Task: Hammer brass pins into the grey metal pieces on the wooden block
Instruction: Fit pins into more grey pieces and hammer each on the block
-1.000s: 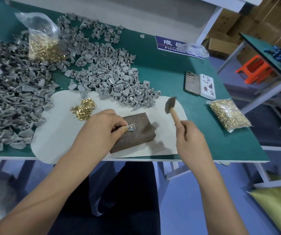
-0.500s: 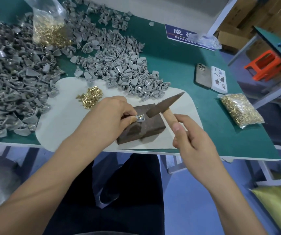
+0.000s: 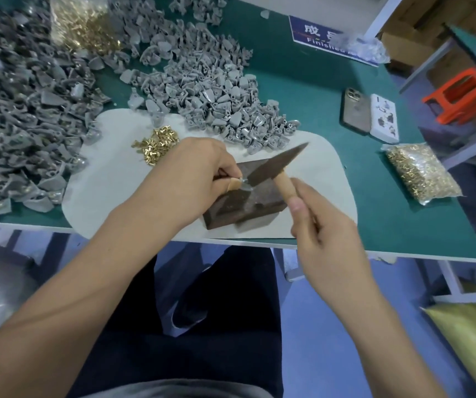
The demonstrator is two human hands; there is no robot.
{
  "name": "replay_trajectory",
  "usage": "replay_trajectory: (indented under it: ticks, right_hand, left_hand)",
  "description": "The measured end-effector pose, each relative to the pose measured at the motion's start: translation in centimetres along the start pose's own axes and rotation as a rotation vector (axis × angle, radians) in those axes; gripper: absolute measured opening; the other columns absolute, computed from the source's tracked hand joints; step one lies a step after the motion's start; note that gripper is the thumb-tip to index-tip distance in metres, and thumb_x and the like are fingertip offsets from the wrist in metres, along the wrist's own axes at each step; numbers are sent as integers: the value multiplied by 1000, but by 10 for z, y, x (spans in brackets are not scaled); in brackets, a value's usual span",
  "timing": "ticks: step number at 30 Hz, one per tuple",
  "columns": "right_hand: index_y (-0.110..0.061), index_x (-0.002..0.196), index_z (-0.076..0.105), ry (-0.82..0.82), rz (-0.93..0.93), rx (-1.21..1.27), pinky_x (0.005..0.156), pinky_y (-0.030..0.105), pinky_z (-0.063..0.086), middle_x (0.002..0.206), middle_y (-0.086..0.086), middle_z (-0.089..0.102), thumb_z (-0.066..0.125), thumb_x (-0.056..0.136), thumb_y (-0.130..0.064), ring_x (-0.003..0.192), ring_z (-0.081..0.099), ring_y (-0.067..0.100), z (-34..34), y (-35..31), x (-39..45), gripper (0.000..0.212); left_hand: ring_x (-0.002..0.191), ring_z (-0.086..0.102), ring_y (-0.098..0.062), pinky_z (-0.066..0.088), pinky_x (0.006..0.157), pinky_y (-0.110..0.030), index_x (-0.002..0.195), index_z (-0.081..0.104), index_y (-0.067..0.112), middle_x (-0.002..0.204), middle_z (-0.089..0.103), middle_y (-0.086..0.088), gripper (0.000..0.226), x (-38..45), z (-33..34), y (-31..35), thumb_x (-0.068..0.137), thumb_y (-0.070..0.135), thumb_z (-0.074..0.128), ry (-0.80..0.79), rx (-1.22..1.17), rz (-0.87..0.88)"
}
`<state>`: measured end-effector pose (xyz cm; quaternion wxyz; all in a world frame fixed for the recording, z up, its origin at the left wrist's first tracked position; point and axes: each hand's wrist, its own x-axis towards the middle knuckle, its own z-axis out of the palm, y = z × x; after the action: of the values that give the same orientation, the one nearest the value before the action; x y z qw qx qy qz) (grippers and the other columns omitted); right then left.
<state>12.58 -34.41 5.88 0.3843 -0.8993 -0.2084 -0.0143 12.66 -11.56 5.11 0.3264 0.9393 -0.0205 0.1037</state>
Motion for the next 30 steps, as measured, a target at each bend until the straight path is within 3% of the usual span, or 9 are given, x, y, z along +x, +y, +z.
replay_trajectory:
  ticks: [3, 6, 7, 10, 15, 20, 24, 28, 30]
  right_hand:
    - [-44, 129, 59, -19, 10, -129, 57, 36, 45, 69, -13, 52, 38, 108, -47, 61, 46, 17, -8, 1, 4, 30]
    - [-51, 126, 58, 115, -30, -44, 61, 24, 47, 76, -17, 56, 39, 108, -45, 66, 51, 16, -14, -6, 5, 27]
    - [-50, 127, 58, 108, -36, -35, 62, 21, 45, 75, -21, 55, 40, 109, -42, 66, 51, 13, -12, -7, 5, 27]
    - [-44, 132, 58, -67, 15, -135, 60, 31, 41, 65, -22, 51, 40, 109, -43, 60, 43, 11, -7, -3, 4, 30]
    - [-47, 131, 57, 78, -16, -78, 57, 30, 44, 70, -9, 51, 39, 108, -44, 61, 46, 17, -13, -9, 6, 30]
    - [-47, 133, 58, -72, 4, -139, 55, 32, 42, 66, -12, 51, 40, 109, -44, 59, 44, 15, -9, -3, 3, 30]
    - [-52, 126, 57, 107, -37, -22, 56, 25, 43, 76, -9, 54, 38, 109, -42, 63, 48, 17, -13, -9, 5, 27]
    - [-44, 128, 60, -83, 7, -140, 54, 29, 38, 65, -11, 49, 40, 109, -43, 58, 42, 15, -6, -5, 4, 28]
    - [-46, 124, 60, -48, -14, -182, 51, 32, 38, 64, -9, 47, 38, 108, -46, 57, 41, 17, -14, -7, 7, 27]
  left_hand:
    - [77, 59, -14, 50, 76, -33, 94, 80, 23, 82, 63, 9, 11, -1, 0, 1, 85, 29, 79, 11, -1, -3]
    - [77, 59, -14, 51, 76, -34, 93, 81, 23, 82, 64, 10, 10, 0, 0, 2, 85, 29, 79, 10, -14, -14]
    - [77, 59, -15, 52, 76, -35, 93, 81, 24, 82, 64, 9, 9, 0, 0, 2, 85, 28, 79, 8, -21, -20]
    - [78, 60, -15, 51, 76, -35, 95, 81, 23, 82, 64, 9, 11, -1, -2, 2, 85, 28, 79, 3, -24, -31]
    - [79, 60, -15, 51, 77, -35, 94, 81, 25, 84, 65, 9, 10, -1, -1, 3, 86, 29, 78, -3, -37, -41]
    - [78, 60, -15, 51, 76, -36, 95, 81, 24, 84, 65, 8, 12, -2, -1, 1, 86, 29, 78, 3, -54, -34]
    - [78, 60, -14, 52, 75, -38, 93, 81, 25, 82, 64, 10, 10, -3, 0, 0, 85, 28, 79, 11, -82, -37]
    - [78, 60, -13, 51, 75, -35, 93, 80, 26, 83, 64, 10, 9, -2, 0, -2, 85, 29, 79, 4, -78, -36]
    - [77, 59, -10, 49, 72, -31, 93, 81, 26, 82, 63, 11, 9, -2, 0, -3, 85, 30, 79, 6, -78, -38]
